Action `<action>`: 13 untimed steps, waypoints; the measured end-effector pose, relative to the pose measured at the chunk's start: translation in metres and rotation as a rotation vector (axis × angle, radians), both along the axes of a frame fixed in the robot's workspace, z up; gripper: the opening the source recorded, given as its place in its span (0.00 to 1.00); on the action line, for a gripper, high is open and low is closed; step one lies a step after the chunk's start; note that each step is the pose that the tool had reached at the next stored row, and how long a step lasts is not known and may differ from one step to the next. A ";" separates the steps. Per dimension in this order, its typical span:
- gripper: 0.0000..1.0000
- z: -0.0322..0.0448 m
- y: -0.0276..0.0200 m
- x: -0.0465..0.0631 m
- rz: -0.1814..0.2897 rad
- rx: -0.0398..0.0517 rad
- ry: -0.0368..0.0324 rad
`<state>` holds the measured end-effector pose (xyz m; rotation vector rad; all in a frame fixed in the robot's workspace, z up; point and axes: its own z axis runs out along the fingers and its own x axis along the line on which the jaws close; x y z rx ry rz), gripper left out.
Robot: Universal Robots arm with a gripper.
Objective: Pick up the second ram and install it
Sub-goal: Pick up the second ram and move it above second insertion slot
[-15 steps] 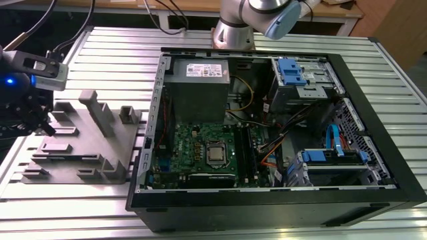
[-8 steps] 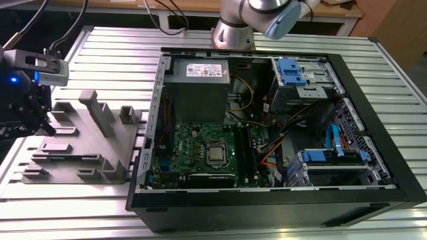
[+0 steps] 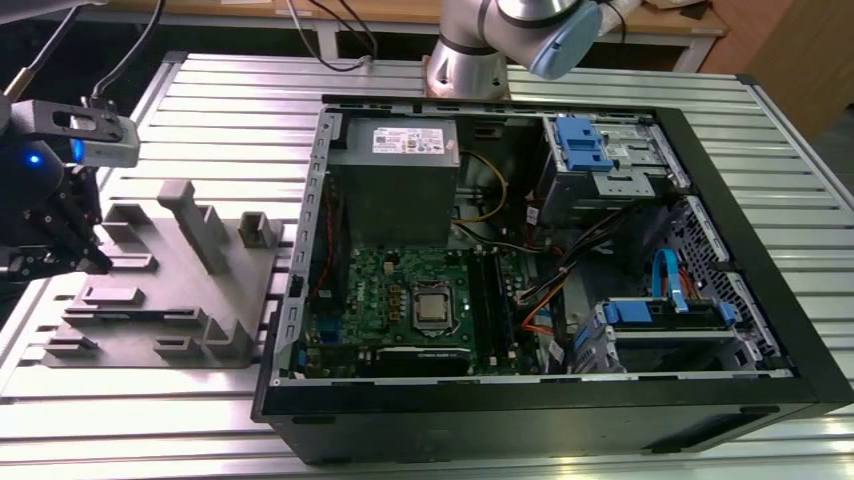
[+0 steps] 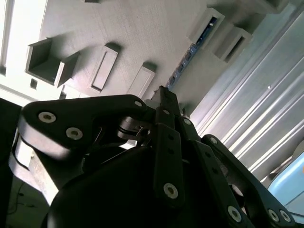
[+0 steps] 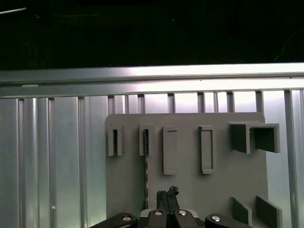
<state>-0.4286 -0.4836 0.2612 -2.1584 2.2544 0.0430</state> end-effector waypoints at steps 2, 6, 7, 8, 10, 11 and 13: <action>0.07 -0.0001 -0.0001 0.000 0.002 -0.0001 0.0001; 0.07 -0.0012 -0.0005 0.000 -0.030 0.0001 -0.0001; 0.07 -0.0015 -0.0007 0.000 -0.039 0.0000 0.0000; 0.07 -0.0020 -0.0010 0.000 -0.047 0.0000 0.0000; 0.07 -0.0032 -0.0022 0.000 -0.062 -0.0001 0.0001; 0.07 -0.0040 -0.0026 0.000 -0.069 0.0000 0.0001; 0.07 -0.0058 -0.0034 0.000 -0.081 0.0001 -0.0001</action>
